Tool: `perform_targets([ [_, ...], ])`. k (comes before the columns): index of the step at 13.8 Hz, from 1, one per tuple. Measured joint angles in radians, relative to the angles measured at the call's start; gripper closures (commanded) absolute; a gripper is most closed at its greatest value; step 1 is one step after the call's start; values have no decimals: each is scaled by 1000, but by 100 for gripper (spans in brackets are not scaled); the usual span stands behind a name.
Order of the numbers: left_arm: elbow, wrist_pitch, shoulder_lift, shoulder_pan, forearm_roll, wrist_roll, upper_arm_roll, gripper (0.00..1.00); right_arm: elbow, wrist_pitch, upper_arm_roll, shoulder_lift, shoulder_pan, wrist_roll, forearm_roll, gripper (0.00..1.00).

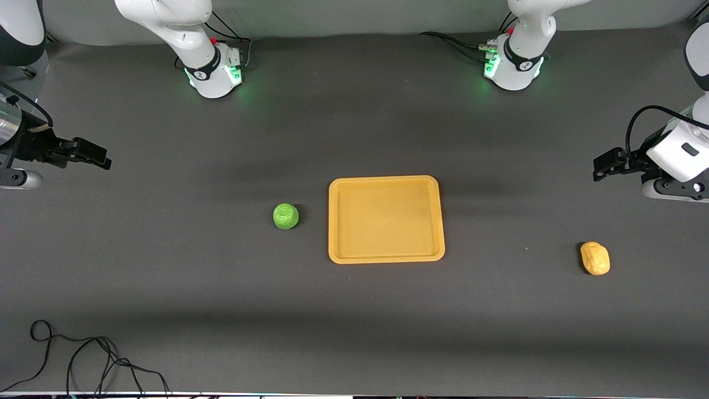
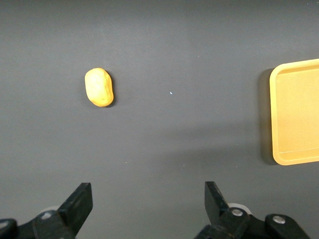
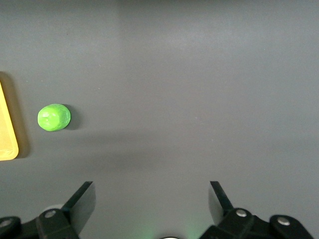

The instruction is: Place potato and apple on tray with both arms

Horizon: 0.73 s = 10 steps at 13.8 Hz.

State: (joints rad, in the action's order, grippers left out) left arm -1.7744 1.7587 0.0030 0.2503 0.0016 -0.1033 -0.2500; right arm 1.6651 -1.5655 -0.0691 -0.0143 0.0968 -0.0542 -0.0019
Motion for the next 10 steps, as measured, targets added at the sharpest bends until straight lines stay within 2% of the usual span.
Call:
perform_targets([
  [5,-8,11,2,-1,25,1,-4,0,-4,0,0,0,-1,0,0,0],
  [7,-47,105,24,1,35,0,-1,0,-4,2,0,1,-1,0,0,0],
  [10,-68,249,177,26,180,-6,6,0,3,22,0,2,-18,0,3,0],
])
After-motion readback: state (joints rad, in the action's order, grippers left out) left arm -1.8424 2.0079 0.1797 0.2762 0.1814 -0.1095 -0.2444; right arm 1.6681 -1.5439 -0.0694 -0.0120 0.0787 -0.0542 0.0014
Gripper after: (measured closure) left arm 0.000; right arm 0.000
